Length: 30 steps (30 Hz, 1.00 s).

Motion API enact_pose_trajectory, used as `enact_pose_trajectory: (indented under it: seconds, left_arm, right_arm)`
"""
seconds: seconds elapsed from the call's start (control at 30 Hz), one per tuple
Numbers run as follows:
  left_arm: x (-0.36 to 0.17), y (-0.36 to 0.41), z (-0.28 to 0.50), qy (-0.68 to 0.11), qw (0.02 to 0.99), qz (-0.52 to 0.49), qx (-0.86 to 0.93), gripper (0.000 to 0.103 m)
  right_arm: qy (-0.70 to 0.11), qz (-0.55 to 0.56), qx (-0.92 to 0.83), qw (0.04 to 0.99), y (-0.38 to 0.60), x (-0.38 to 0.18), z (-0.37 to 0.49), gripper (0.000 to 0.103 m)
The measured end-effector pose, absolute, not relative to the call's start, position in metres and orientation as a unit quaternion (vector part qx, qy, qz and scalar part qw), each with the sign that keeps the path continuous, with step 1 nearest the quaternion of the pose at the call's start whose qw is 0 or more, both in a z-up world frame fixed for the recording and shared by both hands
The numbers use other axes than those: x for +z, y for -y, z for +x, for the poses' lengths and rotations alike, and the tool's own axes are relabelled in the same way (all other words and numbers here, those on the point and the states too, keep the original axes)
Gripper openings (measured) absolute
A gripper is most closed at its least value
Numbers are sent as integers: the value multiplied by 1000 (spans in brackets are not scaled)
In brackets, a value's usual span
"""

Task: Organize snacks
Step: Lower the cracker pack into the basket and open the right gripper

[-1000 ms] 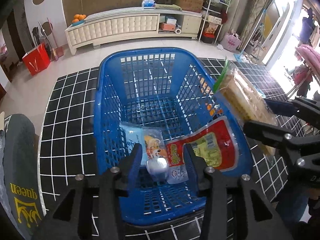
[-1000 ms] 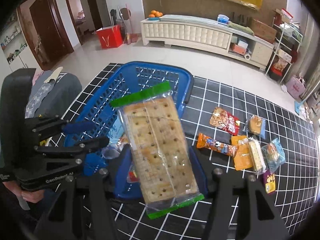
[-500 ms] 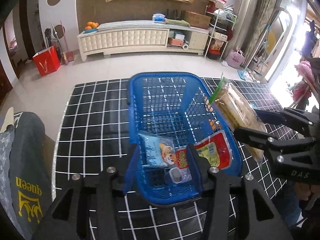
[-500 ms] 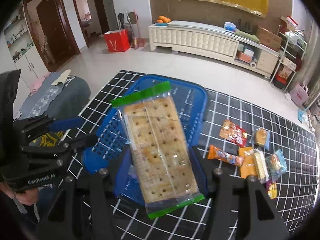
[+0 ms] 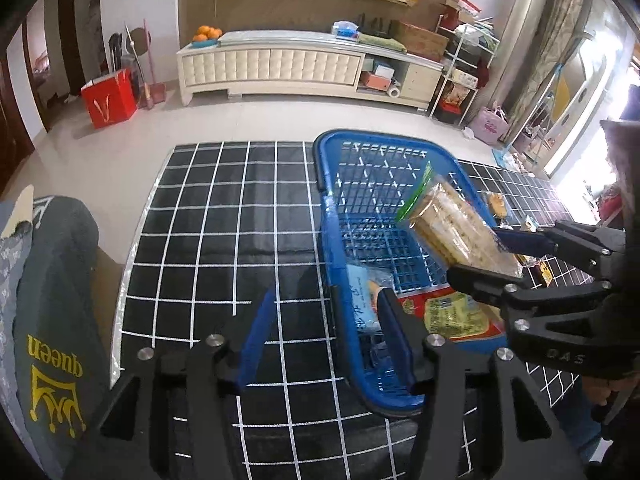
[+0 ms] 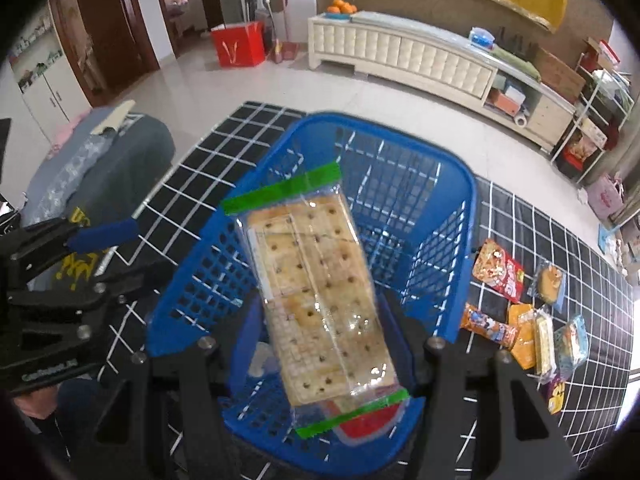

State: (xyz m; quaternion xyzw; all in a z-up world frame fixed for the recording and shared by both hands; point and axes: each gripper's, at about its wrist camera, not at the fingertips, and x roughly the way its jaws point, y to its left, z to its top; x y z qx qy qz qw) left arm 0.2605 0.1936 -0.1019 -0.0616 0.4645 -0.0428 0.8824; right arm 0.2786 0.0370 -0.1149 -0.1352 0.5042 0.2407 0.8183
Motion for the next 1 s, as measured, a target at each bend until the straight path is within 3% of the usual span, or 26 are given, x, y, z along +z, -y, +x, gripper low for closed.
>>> enact_pose_trajectory:
  seconds: [0.27, 0.43, 1.0]
  left_arm:
    - [-117, -197, 265, -475, 876, -72, -47, 52]
    - [-115, -196, 261, -470, 879, -68, -45, 58]
    - [-67, -119, 244, -443, 893, -28, -77, 61]
  right_arm:
    - [-516, -151, 239, 808, -46, -130, 279, 64]
    - [-518, -133, 238, 811, -39, -127, 283, 83]
    - [-472, -94, 191, 856, 80, -58, 250, 83]
